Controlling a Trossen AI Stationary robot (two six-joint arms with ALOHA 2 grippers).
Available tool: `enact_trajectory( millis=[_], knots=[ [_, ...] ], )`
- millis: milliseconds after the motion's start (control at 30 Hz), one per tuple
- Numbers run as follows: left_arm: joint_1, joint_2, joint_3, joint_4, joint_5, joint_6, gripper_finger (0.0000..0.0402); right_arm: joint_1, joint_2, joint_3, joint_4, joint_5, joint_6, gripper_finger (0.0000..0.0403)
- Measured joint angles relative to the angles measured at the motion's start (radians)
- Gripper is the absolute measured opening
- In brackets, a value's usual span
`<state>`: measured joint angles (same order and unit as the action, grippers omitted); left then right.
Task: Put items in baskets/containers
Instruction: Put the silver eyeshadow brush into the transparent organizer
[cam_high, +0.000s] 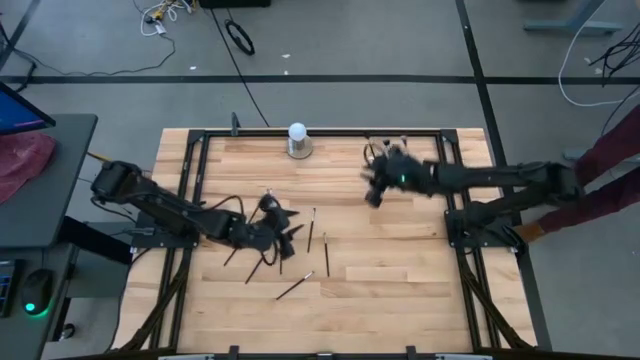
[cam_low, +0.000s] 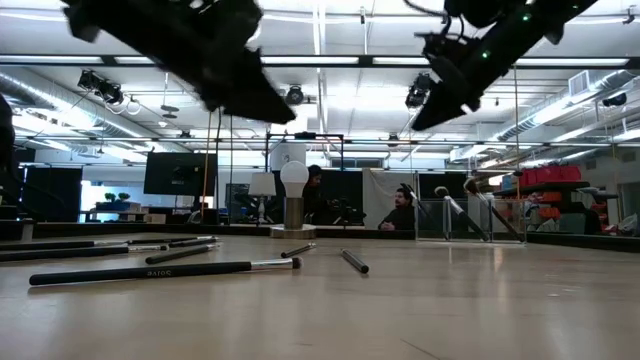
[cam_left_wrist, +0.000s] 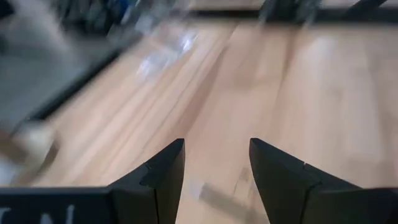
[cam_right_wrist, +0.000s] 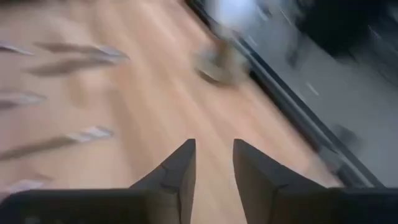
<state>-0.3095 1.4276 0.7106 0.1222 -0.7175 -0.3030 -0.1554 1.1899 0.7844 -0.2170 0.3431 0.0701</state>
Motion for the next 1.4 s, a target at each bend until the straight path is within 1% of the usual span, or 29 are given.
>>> enact_trajectory(
  millis=[100, 167, 233, 300, 400, 467, 633, 767, 900, 1000, 1200, 1400],
  knots=[
    [-0.002, -0.045, -0.003, -0.258, -0.023, -0.220, 0.0188, 0.137, 0.014, -0.111, 0.226, 0.004, 0.006, 0.0100],
    [0.012, -0.069, -0.036, -0.378, -0.018, -0.346, 0.0188, 0.213, 0.029, -0.189, 0.397, 0.002, 0.027, 0.0096],
    [0.041, -0.080, -0.082, -0.400, -0.008, -0.433, 0.0188, 0.270, 0.047, -0.259, 0.540, 0.001, 0.048, 0.0093],
    [0.069, -0.095, -0.143, -0.414, -0.008, -0.490, 0.0188, 0.316, 0.066, -0.322, 0.655, 0.005, 0.071, 0.0091],
    [0.115, -0.103, -0.222, -0.397, -0.002, -0.577, 0.0188, 0.362, 0.092, -0.385, 0.770, 0.005, 0.100, 0.0088],
    [0.136, -0.102, -0.278, -0.354, -0.003, -0.613, 0.0188, 0.374, 0.103, -0.411, 0.801, 0.006, 0.118, 0.0087],
    [0.156, -0.102, -0.421, -0.119, -0.010, -0.623, 0.0188, 0.378, 0.130, -0.420, 0.828, 0.013, 0.132, 0.0087],
    [0.154, -0.101, -0.520, 0.064, -0.025, -0.583, 0.0187, 0.378, 0.139, -0.419, 0.864, 0.041, 0.129, 0.0087],
    [0.154, -0.100, -0.590, 0.188, -0.027, -0.544, 0.0174, 0.377, 0.144, -0.419, 0.888, 0.043, 0.113, 0.0087],
    [0.155, -0.100, -0.612, 0.193, -0.032, -0.534, 0.0153, 0.377, 0.144, -0.419, 0.889, 0.042, 0.106, 0.0087],
    [0.155, -0.100, -0.618, 0.197, -0.021, -0.450, 0.0092, 0.377, 0.144, -0.419, 0.890, 0.042, 0.105, 0.0087],
    [0.165, -0.099, -0.617, 0.150, -0.002, -0.440, 0.0034, 0.377, 0.144, -0.419, 0.891, 0.042, 0.105, 0.0087]
  ],
)
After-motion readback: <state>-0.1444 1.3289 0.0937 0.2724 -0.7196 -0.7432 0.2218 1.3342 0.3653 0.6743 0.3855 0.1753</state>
